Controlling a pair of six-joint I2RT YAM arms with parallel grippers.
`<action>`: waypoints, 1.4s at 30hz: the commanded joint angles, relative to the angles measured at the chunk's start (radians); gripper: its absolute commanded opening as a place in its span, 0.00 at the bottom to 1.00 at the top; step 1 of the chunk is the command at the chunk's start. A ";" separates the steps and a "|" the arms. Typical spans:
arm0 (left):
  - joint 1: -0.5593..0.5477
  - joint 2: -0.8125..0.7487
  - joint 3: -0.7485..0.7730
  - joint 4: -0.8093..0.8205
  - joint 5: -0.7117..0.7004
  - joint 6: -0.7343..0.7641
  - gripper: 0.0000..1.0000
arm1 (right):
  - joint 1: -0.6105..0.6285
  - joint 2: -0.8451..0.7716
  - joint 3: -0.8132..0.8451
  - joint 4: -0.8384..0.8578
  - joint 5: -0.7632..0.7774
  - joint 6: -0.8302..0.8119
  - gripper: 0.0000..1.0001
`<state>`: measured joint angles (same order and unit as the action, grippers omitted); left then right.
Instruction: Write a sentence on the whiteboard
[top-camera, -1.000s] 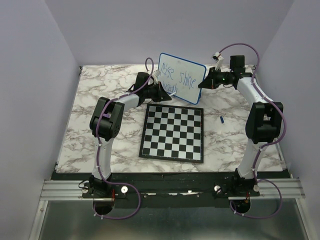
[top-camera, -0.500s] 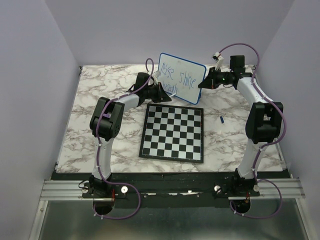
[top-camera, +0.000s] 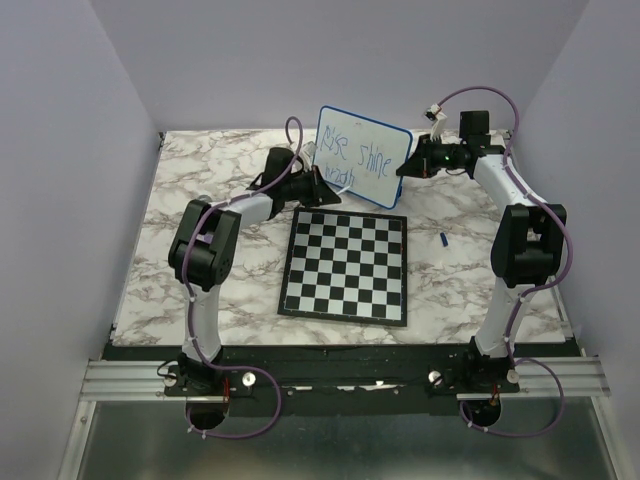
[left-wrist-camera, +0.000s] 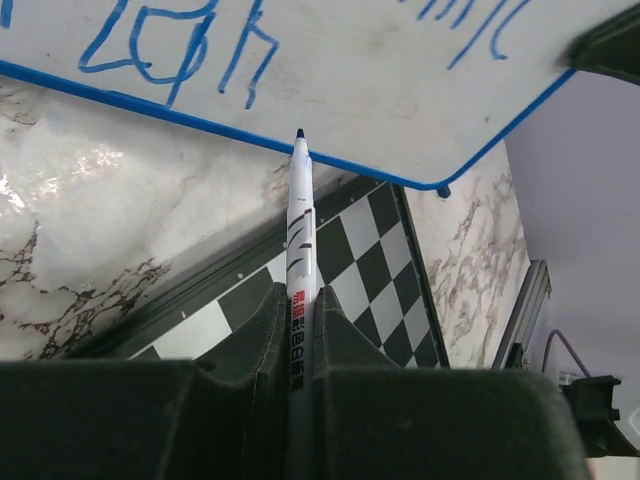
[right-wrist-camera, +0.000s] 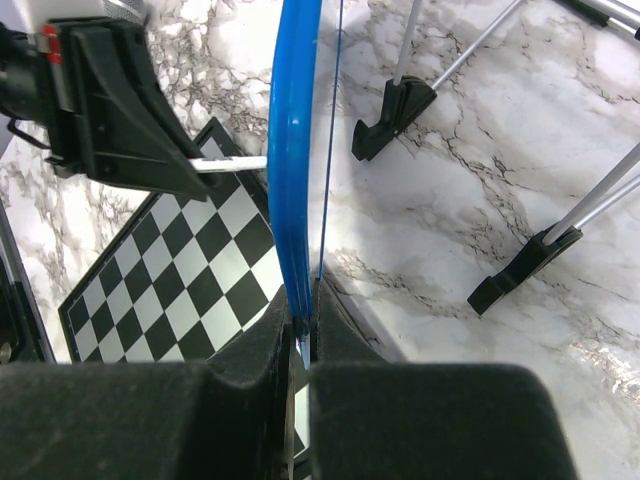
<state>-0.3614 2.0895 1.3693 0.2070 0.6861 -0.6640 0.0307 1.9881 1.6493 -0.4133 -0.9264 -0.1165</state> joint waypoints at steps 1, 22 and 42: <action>0.006 -0.118 -0.084 0.124 0.006 -0.019 0.00 | 0.005 0.011 -0.003 -0.009 -0.037 -0.003 0.00; 0.019 -0.177 -0.236 0.313 -0.033 -0.083 0.00 | 0.005 0.008 -0.005 -0.009 -0.037 -0.005 0.00; 0.019 -0.169 -0.233 0.289 -0.040 -0.054 0.00 | 0.003 0.009 -0.005 -0.009 -0.037 -0.006 0.00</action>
<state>-0.3450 1.9469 1.1381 0.4808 0.6640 -0.7441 0.0307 1.9881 1.6493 -0.4137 -0.9268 -0.1165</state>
